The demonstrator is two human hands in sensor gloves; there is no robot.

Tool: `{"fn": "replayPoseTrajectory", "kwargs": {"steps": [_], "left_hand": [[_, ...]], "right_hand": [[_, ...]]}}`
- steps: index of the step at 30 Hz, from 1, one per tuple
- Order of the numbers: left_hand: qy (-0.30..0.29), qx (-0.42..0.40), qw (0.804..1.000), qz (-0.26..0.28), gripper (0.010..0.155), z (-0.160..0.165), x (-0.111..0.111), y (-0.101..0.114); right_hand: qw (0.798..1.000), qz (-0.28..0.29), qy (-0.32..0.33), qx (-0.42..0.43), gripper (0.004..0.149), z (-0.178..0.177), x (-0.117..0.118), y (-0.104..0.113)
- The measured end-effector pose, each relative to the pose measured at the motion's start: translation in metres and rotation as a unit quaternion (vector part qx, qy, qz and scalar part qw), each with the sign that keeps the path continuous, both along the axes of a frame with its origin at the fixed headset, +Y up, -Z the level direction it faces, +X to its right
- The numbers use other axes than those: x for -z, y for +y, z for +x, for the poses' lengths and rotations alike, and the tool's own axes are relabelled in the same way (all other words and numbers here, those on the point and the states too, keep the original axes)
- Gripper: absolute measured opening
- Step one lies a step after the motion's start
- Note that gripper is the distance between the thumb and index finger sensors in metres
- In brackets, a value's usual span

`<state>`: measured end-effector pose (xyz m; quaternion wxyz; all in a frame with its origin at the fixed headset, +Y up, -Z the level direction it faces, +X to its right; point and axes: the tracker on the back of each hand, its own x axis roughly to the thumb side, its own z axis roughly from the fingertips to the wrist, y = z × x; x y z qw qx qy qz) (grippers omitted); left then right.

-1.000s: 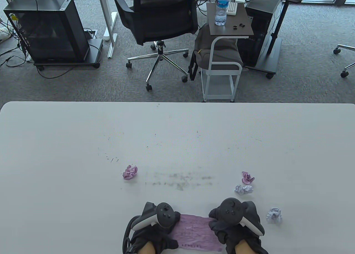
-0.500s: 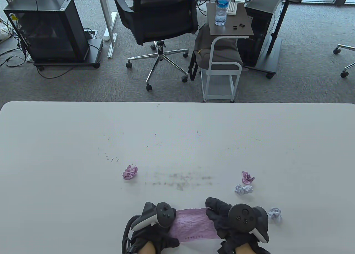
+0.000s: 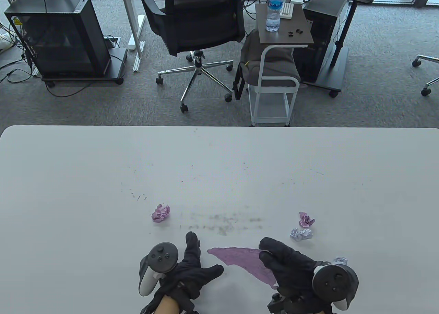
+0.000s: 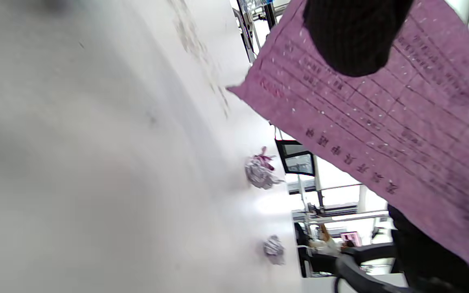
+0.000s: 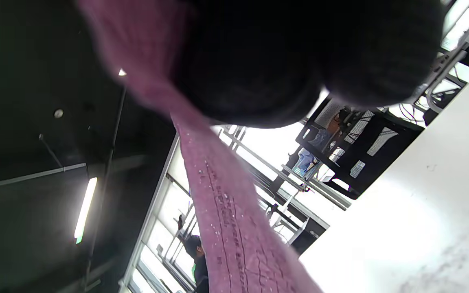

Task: Flatten crumpled invoices and stack

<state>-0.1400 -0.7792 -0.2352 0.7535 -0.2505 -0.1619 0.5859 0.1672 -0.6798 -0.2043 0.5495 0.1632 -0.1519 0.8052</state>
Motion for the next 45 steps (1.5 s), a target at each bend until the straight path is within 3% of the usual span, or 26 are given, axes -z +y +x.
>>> {"fn": "replayPoseTrajectory", "kwargs": {"steps": [2, 4, 7, 9, 12, 15, 17, 19, 22, 23, 27, 33, 35, 45], "left_hand": [[-0.017, -0.023, 1.000, 0.007, 0.108, 0.007, -0.001, 0.002], [0.008, -0.062, 0.998, 0.019, 0.100, 0.009, -0.001, 0.008], [0.044, -0.122, 0.991, 0.026, 0.089, 0.007, -0.002, 0.015], [0.070, -0.117, 0.988, 0.069, 0.085, 0.002, -0.004, 0.024], [0.088, -0.064, 0.982, 0.153, 0.078, -0.004, -0.005, 0.039], [0.114, -0.016, 0.974, 0.197, 0.054, -0.004, -0.008, 0.051], [0.114, 0.024, 0.968, 0.221, 0.050, -0.001, -0.010, 0.061], [0.107, 0.069, 0.964, 0.235, 0.051, 0.005, -0.010, 0.072], [0.053, 0.165, 0.963, 0.206, 0.054, 0.015, -0.002, 0.079], [0.029, 0.201, 0.959, 0.198, 0.055, 0.018, 0.003, 0.078], [0.006, 0.291, 0.930, 0.224, 0.054, 0.019, 0.020, 0.062], [-0.012, 0.344, 0.918, 0.196, 0.057, 0.016, 0.050, 0.031], [-0.011, 0.364, 0.912, 0.188, 0.057, 0.015, 0.059, 0.022], [-0.044, 0.430, 0.880, 0.196, 0.057, 0.019, 0.067, 0.001]], "right_hand": [[0.994, -0.051, 0.019, 0.091, 0.040, 0.005, 0.004, -0.011], [0.990, -0.078, 0.003, 0.116, 0.040, 0.010, 0.007, -0.019], [0.993, -0.085, -0.027, 0.075, 0.040, 0.015, 0.010, -0.024], [0.994, -0.091, -0.034, 0.048, 0.041, 0.016, 0.011, -0.027], [0.994, -0.103, -0.036, 0.002, 0.042, 0.012, 0.014, -0.031], [0.993, -0.106, -0.042, -0.025, 0.044, 0.007, 0.013, -0.025], [0.992, -0.102, -0.048, -0.054, 0.047, 0.005, 0.012, -0.020], [0.987, -0.105, -0.066, -0.106, 0.048, 0.002, 0.014, -0.014], [0.952, -0.083, -0.115, -0.271, 0.052, -0.008, 0.022, -0.005], [0.939, -0.086, -0.117, -0.311, 0.053, -0.013, 0.028, -0.005], [0.927, -0.102, -0.120, -0.340, 0.053, -0.026, 0.049, -0.013], [0.884, -0.107, -0.104, -0.443, 0.056, -0.053, 0.087, -0.037], [0.860, -0.113, -0.090, -0.490, 0.057, -0.064, 0.100, -0.050], [0.821, -0.123, -0.088, -0.551, 0.058, -0.087, 0.118, -0.079]]}}
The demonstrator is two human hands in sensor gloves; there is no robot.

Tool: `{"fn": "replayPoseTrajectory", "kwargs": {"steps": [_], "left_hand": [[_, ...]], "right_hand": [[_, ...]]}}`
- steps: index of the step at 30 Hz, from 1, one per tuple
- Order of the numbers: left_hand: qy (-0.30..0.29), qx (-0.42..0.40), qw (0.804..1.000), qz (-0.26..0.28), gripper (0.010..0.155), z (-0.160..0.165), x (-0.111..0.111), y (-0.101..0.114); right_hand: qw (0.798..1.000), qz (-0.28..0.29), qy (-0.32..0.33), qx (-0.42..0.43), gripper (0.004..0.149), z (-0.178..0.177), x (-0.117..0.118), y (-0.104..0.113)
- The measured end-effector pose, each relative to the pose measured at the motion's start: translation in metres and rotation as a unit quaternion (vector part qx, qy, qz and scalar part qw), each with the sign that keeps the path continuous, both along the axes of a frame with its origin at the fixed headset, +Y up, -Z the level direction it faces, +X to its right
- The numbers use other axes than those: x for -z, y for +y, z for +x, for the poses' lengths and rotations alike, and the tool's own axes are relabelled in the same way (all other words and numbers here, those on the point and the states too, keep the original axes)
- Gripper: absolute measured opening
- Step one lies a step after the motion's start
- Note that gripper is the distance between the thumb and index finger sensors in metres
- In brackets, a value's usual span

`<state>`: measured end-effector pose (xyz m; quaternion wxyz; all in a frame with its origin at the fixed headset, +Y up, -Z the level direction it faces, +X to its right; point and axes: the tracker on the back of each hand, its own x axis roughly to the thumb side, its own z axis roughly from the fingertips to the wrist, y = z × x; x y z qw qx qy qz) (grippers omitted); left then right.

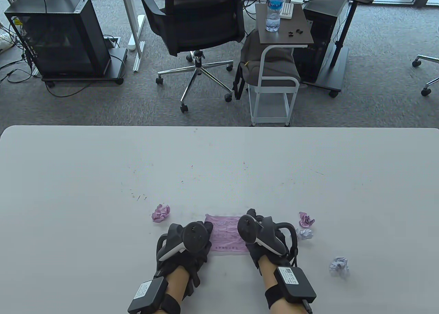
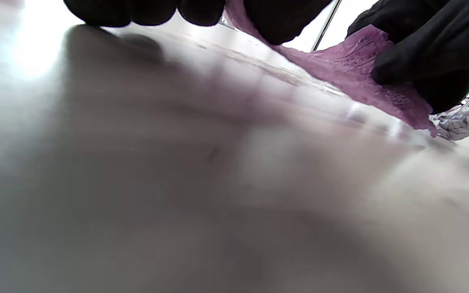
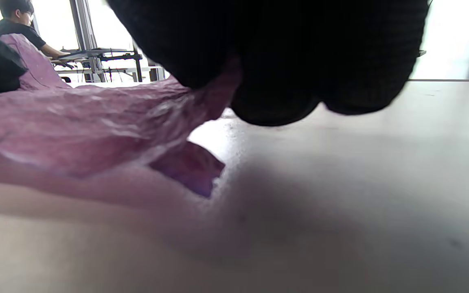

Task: Flatten crumpled invoices and stack

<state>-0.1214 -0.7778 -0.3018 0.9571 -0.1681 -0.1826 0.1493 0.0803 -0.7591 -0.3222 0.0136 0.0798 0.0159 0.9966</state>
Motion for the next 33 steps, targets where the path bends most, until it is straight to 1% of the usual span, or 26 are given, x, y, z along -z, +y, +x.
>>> {"fn": "replayPoseTrajectory", "kwargs": {"steps": [4, 8, 10, 14, 16, 18, 21, 23, 25, 27, 30, 33], "left_hand": [[-0.009, 0.031, 0.999, 0.002, 0.057, 0.002, -0.002, -0.005], [-0.004, 0.072, 0.997, -0.028, 0.057, 0.002, -0.001, -0.011], [0.000, 0.071, 0.997, -0.029, 0.057, 0.001, -0.001, -0.010], [0.014, 0.059, 0.997, -0.048, 0.057, -0.002, -0.001, -0.012], [0.018, 0.055, 0.997, -0.052, 0.057, -0.003, 0.000, -0.013], [0.022, 0.051, 0.997, -0.047, 0.057, -0.004, 0.000, -0.013], [0.028, 0.042, 0.998, -0.049, 0.057, -0.006, 0.001, -0.012], [0.031, 0.033, 0.998, -0.049, 0.058, -0.007, 0.001, -0.011], [0.040, 0.018, 0.998, -0.041, 0.059, -0.010, 0.002, -0.008], [0.049, -0.001, 0.998, -0.025, 0.059, -0.015, 0.002, -0.004], [0.048, 0.029, 0.998, -0.006, 0.061, -0.020, -0.001, 0.005], [0.073, 0.041, 0.996, 0.005, 0.065, -0.031, -0.002, 0.014]], "right_hand": [[1.000, -0.013, 0.001, -0.009, 0.057, -0.003, 0.002, -0.003], [0.999, -0.018, 0.004, -0.033, 0.057, -0.003, 0.003, -0.007], [0.999, -0.013, 0.006, -0.038, 0.057, -0.003, 0.001, -0.008], [0.998, -0.007, -0.007, -0.070, 0.060, 0.003, -0.001, 0.001], [0.998, -0.013, -0.012, -0.067, 0.062, 0.011, -0.006, 0.008], [0.999, -0.010, -0.006, -0.046, 0.062, 0.019, -0.014, 0.016], [0.999, 0.017, 0.016, -0.034, 0.063, 0.027, -0.034, 0.032], [0.998, 0.036, 0.032, -0.032, 0.063, 0.030, -0.050, 0.046], [0.997, 0.042, 0.055, -0.031, 0.066, 0.031, -0.065, 0.059], [0.996, 0.049, 0.075, -0.012, 0.070, 0.029, -0.088, 0.068], [0.996, 0.029, 0.088, -0.015, 0.077, 0.025, -0.108, 0.071], [0.996, -0.014, 0.088, 0.008, 0.081, 0.022, -0.121, 0.066]]}}
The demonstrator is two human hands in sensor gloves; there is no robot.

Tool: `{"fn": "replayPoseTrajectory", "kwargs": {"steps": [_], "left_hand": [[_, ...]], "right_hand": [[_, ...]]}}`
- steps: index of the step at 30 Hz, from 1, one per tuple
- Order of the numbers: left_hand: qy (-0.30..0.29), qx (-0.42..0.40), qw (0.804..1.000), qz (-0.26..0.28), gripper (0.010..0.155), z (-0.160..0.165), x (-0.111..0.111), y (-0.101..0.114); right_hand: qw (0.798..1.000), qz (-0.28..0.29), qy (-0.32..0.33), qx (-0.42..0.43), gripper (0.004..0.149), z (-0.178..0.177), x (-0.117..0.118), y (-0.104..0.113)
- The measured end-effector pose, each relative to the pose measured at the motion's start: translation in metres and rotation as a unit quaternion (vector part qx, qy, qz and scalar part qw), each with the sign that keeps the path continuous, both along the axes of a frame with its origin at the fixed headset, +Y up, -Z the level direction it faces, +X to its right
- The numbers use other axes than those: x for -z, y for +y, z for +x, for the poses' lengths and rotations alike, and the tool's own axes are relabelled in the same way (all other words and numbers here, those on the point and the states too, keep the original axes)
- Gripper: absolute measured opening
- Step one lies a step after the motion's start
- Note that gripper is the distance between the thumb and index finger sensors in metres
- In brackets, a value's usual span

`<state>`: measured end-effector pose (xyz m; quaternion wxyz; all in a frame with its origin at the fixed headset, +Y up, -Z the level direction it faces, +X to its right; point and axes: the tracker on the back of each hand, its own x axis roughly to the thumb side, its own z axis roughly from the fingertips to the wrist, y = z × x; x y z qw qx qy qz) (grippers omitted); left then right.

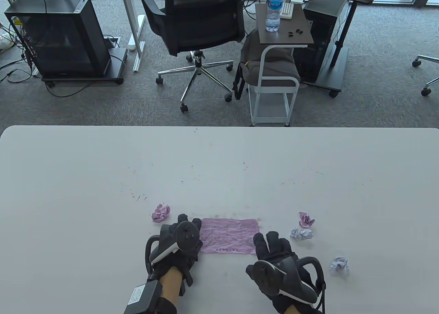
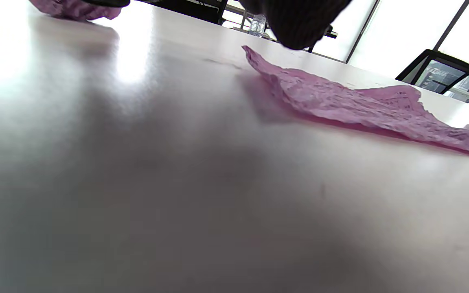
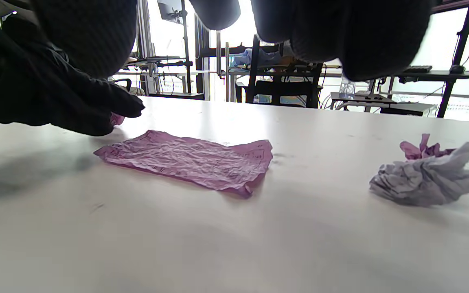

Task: Flatten crumpled invoices and stack

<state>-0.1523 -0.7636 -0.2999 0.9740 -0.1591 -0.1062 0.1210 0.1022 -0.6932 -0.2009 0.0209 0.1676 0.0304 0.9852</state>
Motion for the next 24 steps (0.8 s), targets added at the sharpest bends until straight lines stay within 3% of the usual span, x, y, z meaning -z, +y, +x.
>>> {"fn": "replayPoseTrajectory", "kwargs": {"steps": [4, 7, 11, 13, 18, 24], "left_hand": [[0.057, 0.020, 0.998, -0.009, 0.082, -0.031, 0.006, 0.001], [0.103, 0.019, 0.994, -0.010, 0.080, -0.055, 0.014, -0.005], [0.147, -0.045, 0.988, -0.019, 0.080, -0.069, 0.028, -0.013], [0.139, -0.070, 0.988, -0.021, 0.079, -0.061, 0.035, -0.019], [0.130, -0.041, 0.990, -0.034, 0.071, -0.056, 0.052, -0.025], [0.120, -0.011, 0.993, -0.017, 0.055, -0.058, 0.044, -0.021]], "right_hand": [[1.000, 0.008, 0.007, -0.016, 0.080, 0.001, -0.006, -0.012], [0.999, -0.040, 0.011, -0.018, 0.081, 0.001, -0.008, -0.022], [0.999, -0.021, 0.016, -0.021, 0.080, 0.004, -0.003, -0.023], [1.000, -0.024, 0.018, -0.010, 0.080, 0.006, 0.000, -0.023], [0.999, -0.033, 0.029, -0.018, 0.079, 0.008, -0.002, -0.027], [0.998, -0.037, 0.039, -0.014, 0.077, 0.004, 0.000, -0.030]]}}
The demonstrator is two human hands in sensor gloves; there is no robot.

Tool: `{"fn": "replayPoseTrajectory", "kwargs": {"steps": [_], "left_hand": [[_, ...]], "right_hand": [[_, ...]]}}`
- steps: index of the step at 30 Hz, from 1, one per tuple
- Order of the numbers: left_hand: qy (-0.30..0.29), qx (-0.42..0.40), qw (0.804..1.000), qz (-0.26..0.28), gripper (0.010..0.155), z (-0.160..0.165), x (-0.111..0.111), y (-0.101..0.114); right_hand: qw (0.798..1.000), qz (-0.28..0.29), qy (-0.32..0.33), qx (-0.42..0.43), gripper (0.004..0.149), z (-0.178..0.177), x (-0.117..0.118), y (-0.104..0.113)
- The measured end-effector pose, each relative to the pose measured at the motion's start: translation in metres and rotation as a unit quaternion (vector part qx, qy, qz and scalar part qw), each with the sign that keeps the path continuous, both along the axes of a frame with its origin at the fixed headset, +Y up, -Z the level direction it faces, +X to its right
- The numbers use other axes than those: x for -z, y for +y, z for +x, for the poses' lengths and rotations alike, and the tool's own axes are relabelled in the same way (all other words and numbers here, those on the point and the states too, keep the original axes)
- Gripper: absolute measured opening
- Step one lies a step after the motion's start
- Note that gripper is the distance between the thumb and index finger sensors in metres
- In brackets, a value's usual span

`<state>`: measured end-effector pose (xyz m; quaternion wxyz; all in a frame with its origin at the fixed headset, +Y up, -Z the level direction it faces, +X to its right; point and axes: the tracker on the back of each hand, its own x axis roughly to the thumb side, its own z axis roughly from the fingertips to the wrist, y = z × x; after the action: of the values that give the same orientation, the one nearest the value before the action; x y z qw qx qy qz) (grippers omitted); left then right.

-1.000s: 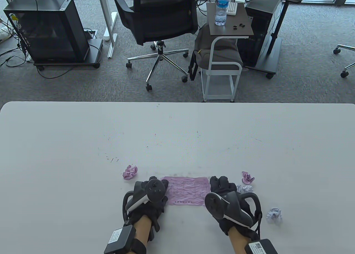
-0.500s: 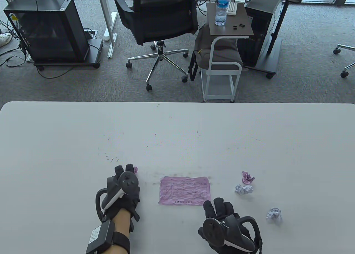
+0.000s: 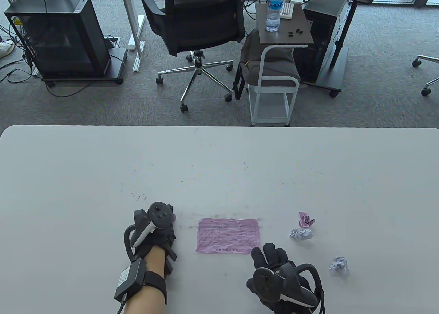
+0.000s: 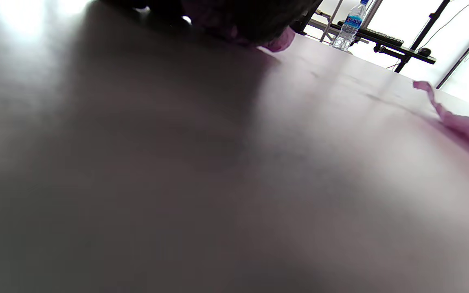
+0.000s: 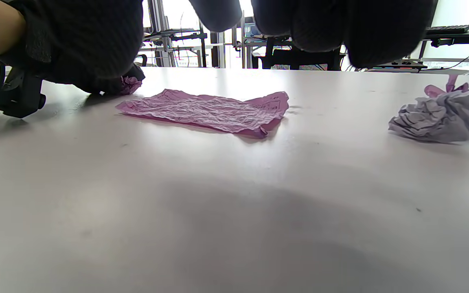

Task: Flatten crumpled invoices and stack

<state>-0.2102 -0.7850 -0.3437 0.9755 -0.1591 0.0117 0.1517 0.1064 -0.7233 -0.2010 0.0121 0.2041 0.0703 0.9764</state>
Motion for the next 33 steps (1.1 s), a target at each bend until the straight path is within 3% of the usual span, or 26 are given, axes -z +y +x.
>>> {"fn": "replayPoseTrajectory", "kwargs": {"steps": [4, 8, 12, 16, 19, 22, 25, 28, 29, 32, 33], "left_hand": [[-0.033, 0.002, 0.998, 0.052, 0.052, 0.001, -0.019, 0.014], [-0.050, -0.097, 0.986, 0.130, 0.052, 0.008, -0.047, 0.043], [-0.103, -0.222, 0.955, 0.167, 0.051, 0.034, -0.082, 0.080], [-0.138, -0.331, 0.917, 0.173, 0.053, 0.059, -0.114, 0.096], [-0.150, -0.387, 0.891, 0.183, 0.054, 0.074, -0.132, 0.099], [-0.151, -0.446, 0.866, 0.168, 0.055, 0.084, -0.140, 0.087], [-0.171, -0.453, 0.867, 0.118, 0.058, 0.087, -0.141, 0.078], [-0.193, -0.413, 0.879, 0.142, 0.059, 0.089, -0.143, 0.084], [-0.204, -0.382, 0.888, 0.153, 0.060, 0.092, -0.144, 0.085], [-0.234, -0.342, 0.898, 0.145, 0.061, 0.102, -0.147, 0.082], [-0.245, -0.332, 0.900, 0.141, 0.061, 0.105, -0.149, 0.080]], "right_hand": [[1.000, -0.009, 0.004, 0.005, 0.077, -0.001, 0.000, 0.000], [1.000, -0.017, 0.005, 0.019, 0.077, 0.002, 0.001, -0.001], [0.997, -0.017, 0.005, 0.071, 0.078, 0.008, 0.002, 0.004], [0.993, -0.008, 0.008, 0.121, 0.080, 0.011, 0.000, 0.009], [0.992, -0.006, 0.008, 0.127, 0.080, 0.012, 0.000, 0.010], [0.985, -0.027, 0.016, 0.172, 0.084, 0.013, 0.002, 0.010], [0.966, -0.030, 0.038, 0.255, 0.088, 0.019, 0.002, 0.017], [0.945, -0.028, 0.059, 0.322, 0.092, 0.025, 0.000, 0.027], [0.927, -0.036, 0.066, 0.368, 0.092, 0.026, -0.001, 0.028], [0.890, -0.060, 0.057, 0.448, 0.088, 0.021, -0.002, 0.023], [0.889, -0.057, 0.052, 0.452, 0.085, 0.019, -0.002, 0.022]]}}
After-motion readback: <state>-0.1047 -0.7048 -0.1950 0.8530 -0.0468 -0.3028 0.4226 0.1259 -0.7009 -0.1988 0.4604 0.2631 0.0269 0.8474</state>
